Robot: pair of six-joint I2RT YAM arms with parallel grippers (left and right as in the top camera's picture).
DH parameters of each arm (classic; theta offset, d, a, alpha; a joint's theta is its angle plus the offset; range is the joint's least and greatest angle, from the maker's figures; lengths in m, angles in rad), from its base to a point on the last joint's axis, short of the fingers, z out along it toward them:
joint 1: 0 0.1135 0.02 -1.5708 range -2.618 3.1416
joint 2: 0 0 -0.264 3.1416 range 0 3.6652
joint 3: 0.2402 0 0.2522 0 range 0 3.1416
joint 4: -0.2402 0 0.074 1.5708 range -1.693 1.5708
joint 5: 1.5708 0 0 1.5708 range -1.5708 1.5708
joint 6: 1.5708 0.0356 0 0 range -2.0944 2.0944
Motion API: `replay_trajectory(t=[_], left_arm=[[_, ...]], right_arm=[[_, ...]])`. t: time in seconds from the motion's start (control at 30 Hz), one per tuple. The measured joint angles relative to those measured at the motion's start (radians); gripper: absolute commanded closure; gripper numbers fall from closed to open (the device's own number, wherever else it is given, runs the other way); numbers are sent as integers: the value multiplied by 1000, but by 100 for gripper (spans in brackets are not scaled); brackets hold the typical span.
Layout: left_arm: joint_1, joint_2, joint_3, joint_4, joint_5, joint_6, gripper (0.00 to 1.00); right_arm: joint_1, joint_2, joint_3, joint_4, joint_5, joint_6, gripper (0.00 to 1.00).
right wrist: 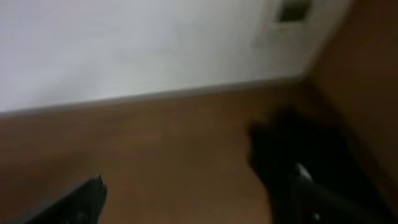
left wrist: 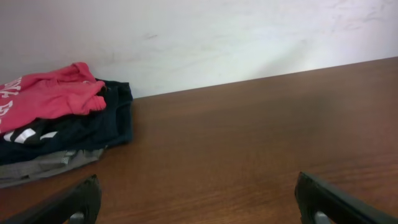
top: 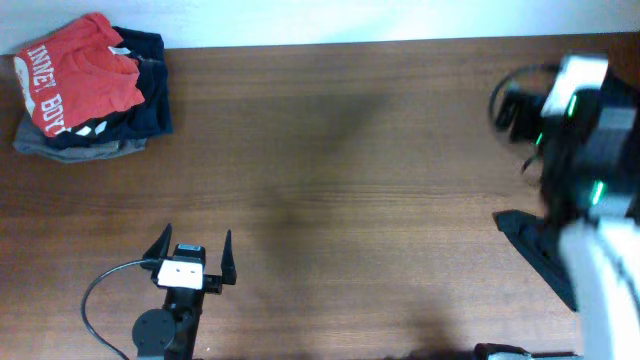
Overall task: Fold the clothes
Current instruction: 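Reach the right gripper to the black shirt and grasp it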
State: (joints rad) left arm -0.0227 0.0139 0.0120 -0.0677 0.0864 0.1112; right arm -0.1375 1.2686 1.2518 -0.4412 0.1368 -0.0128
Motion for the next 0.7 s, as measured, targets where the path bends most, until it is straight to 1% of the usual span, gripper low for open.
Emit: replay_trajectory(t=[0.07, 0.1, 0.23, 0.33, 0.5, 0.6, 0.7], left_arm=[[0, 0, 0, 0, 0, 0, 1], [0, 0, 0, 0, 0, 0, 1], [0, 0, 0, 0, 0, 0, 1], [0, 0, 0, 0, 0, 0, 1], [0, 0, 0, 0, 0, 0, 1], [0, 0, 0, 0, 0, 0, 1], [0, 0, 0, 0, 0, 0, 1]], right_arm=[[-45, 150, 168, -100, 6, 0, 1], [-74, 265, 297, -190, 8, 0, 1], [-114, 463, 484, -300, 13, 0, 1], [-135, 574, 526, -286, 17, 0, 1], [-183, 706, 529, -236, 16, -3, 0], [-242, 774, 529, -221, 16, -8, 4], [-295, 818, 530, -215, 7, -11, 4]])
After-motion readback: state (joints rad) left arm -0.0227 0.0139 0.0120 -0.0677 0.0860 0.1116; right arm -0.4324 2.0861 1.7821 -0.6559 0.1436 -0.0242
